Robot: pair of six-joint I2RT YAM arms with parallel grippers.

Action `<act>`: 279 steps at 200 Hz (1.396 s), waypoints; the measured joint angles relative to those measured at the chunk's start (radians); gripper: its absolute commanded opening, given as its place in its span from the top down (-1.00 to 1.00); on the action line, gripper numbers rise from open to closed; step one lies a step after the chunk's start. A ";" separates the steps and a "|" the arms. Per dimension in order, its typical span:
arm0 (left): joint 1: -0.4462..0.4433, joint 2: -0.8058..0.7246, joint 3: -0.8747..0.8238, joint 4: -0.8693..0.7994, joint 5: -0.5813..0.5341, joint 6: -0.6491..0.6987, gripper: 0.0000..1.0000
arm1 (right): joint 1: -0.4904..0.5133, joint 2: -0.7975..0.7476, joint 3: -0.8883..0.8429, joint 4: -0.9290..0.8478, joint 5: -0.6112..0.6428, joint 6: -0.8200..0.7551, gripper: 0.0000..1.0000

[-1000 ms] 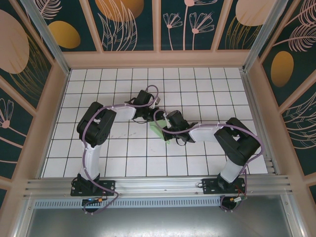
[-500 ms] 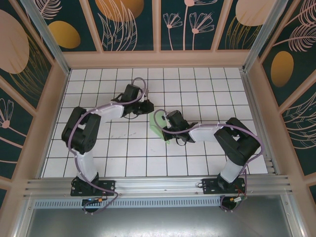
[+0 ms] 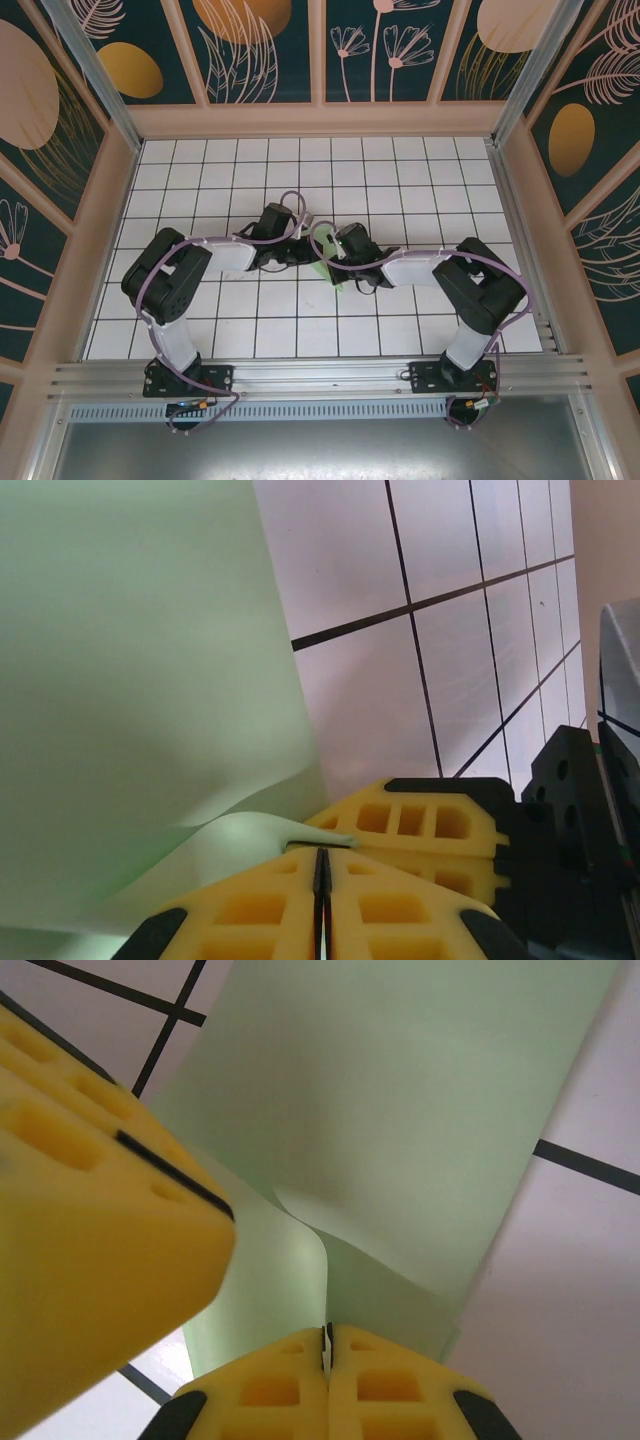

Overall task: Fold a paper plane with a square sheet of paper (fold left side to right side)
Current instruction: Third fold the triangle at the center of the table.

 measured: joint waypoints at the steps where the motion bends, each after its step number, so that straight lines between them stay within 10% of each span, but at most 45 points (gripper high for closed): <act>1: 0.000 0.000 0.000 0.000 0.000 -0.001 0.74 | 0.000 0.000 0.000 0.000 0.000 0.000 1.00; 153: -0.003 0.034 -0.059 0.035 -0.074 -0.014 0.78 | 0.003 0.013 0.024 -0.020 0.003 -0.003 1.00; 222: -0.003 0.034 -0.066 0.047 -0.079 -0.014 0.81 | -0.062 -0.011 0.111 -0.158 0.003 0.010 0.04; 279: -0.003 0.034 -0.067 0.050 -0.079 -0.014 0.81 | -0.089 -0.179 0.085 -0.198 -0.153 0.056 0.36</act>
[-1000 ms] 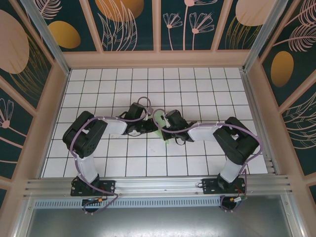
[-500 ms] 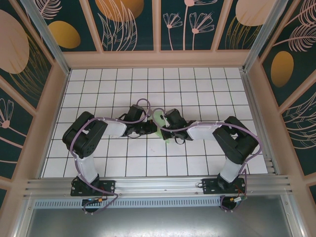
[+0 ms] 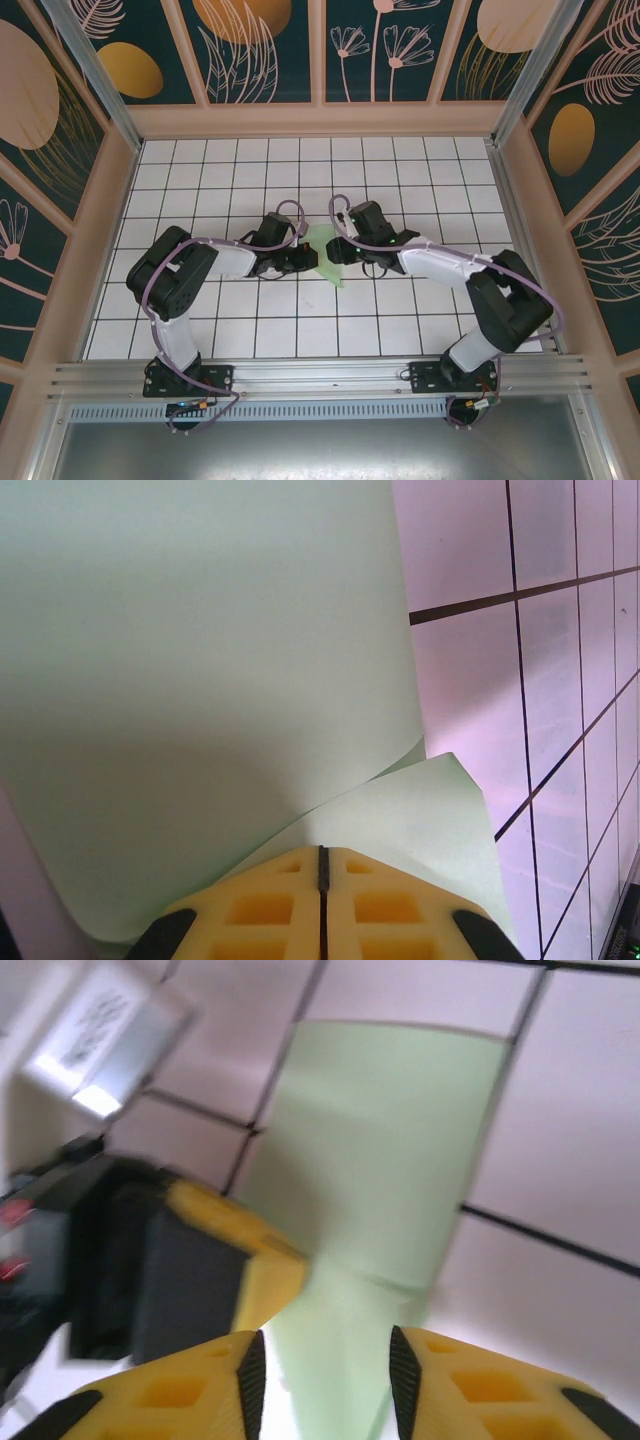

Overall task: Fold a paper plane with a square sheet of paper (fold left side to right side)
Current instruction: Third fold the triangle at the center of the table.

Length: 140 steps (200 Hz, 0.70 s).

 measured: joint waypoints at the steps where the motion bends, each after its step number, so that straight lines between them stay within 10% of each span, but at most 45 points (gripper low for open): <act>1: 0.000 0.000 0.000 0.000 0.000 0.000 0.81 | 0.000 -0.002 -0.002 0.001 -0.005 0.001 0.36; 46: 0.000 0.000 0.000 0.000 0.000 0.000 0.82 | 0.005 0.033 -0.066 0.040 -0.218 0.079 0.48; 140: 0.000 0.000 0.000 -0.001 -0.003 0.000 0.82 | 0.005 0.149 -0.053 0.037 -0.257 0.081 0.51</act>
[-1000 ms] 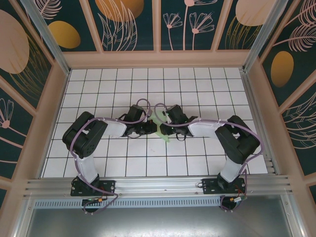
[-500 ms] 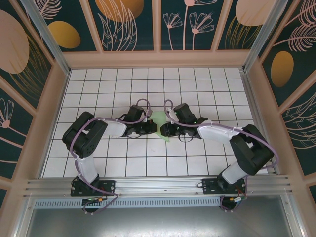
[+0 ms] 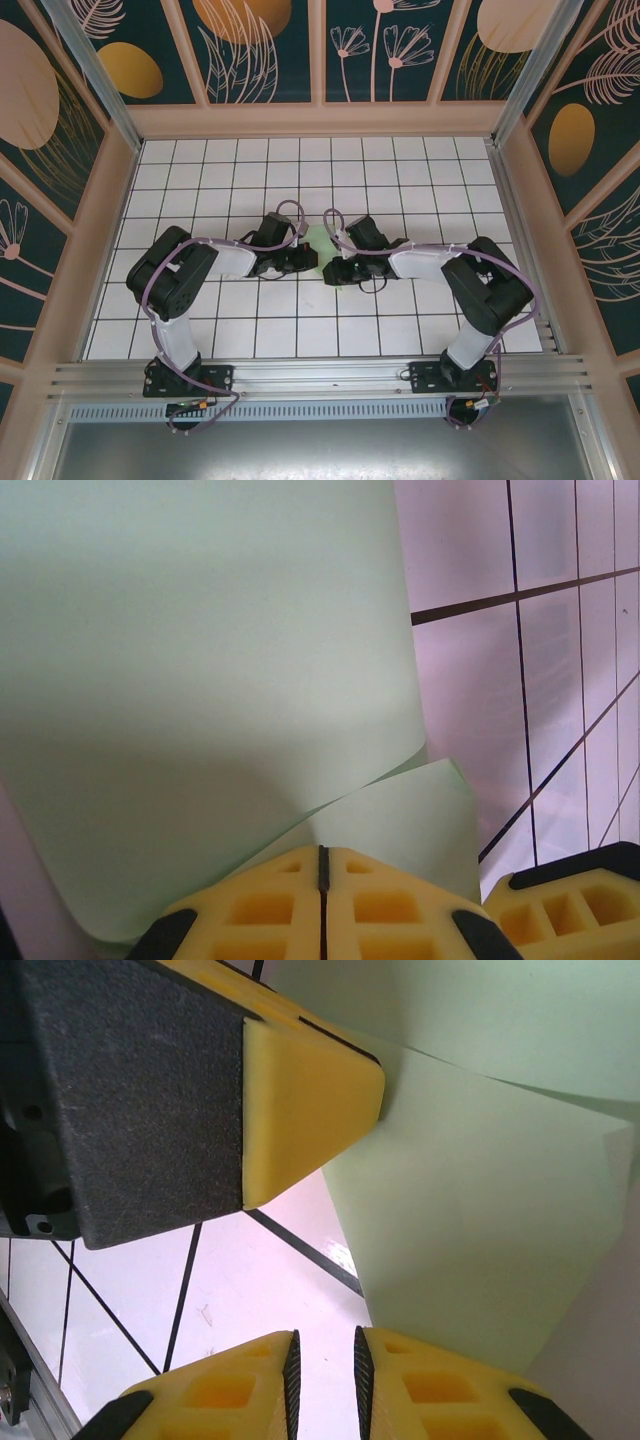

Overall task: Fold a paper plane with a square sheet of paper (fold left side to right side)
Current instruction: Third fold the triangle at the center of the table.

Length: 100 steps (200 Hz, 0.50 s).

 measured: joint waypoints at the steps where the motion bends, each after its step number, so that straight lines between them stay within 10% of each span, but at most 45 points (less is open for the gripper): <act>1: 0.000 0.000 0.000 0.000 0.000 0.000 0.82 | 0.000 0.000 0.000 0.000 0.000 0.000 0.51; 100: -0.002 0.000 0.000 0.000 -0.005 0.000 0.82 | 0.002 0.022 0.001 -0.029 0.024 -0.010 0.54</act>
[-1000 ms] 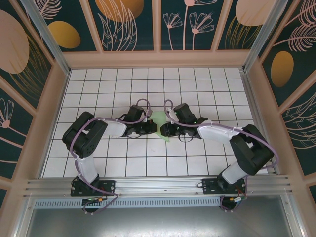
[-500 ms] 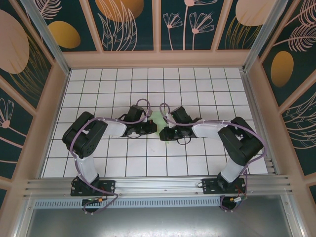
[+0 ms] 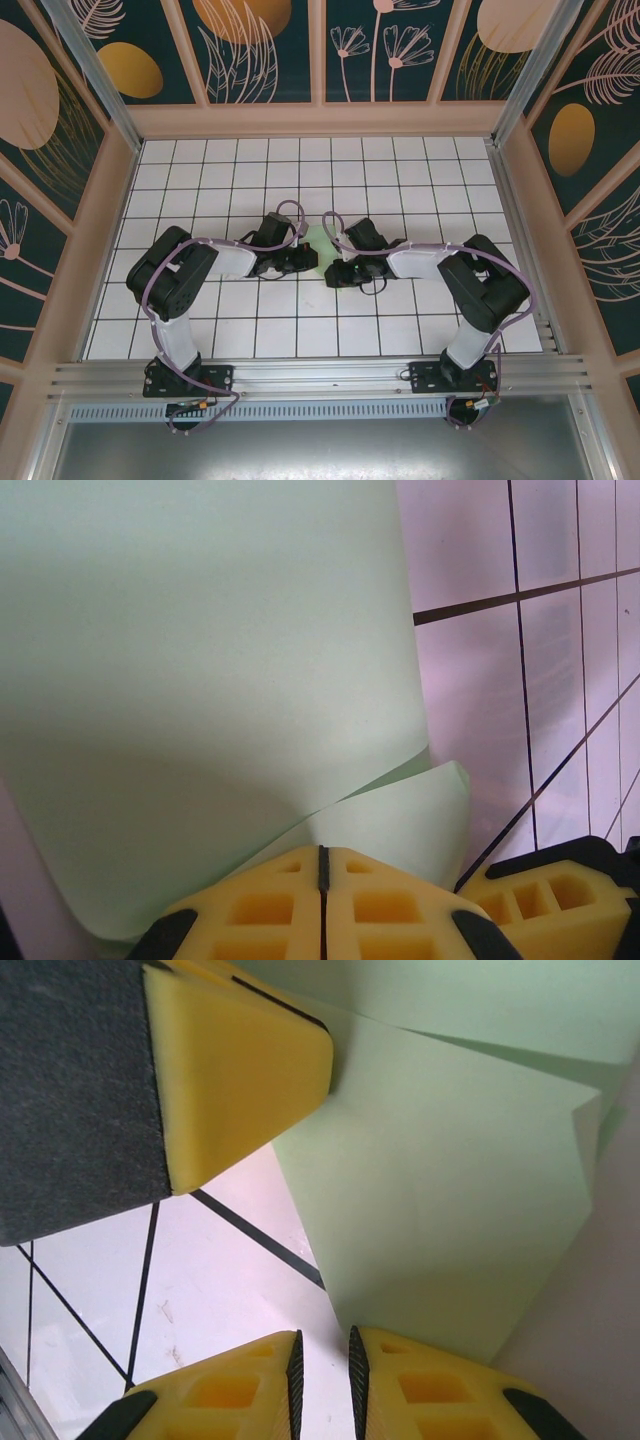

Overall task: Fold a paper plane with a square sheet of paper (fold left side to right side)
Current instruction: Third fold the triangle at the center of the table.

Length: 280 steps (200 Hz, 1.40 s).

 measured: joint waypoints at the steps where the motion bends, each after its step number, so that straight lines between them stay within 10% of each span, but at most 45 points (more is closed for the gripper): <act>1: 0.000 0.000 0.000 0.000 0.000 0.000 0.82 | 0.000 0.000 0.000 0.000 0.000 0.000 0.54; 280: -0.004 -0.002 0.004 -0.011 -0.010 0.000 0.83 | -0.027 -0.093 0.032 -0.136 -0.013 0.019 1.00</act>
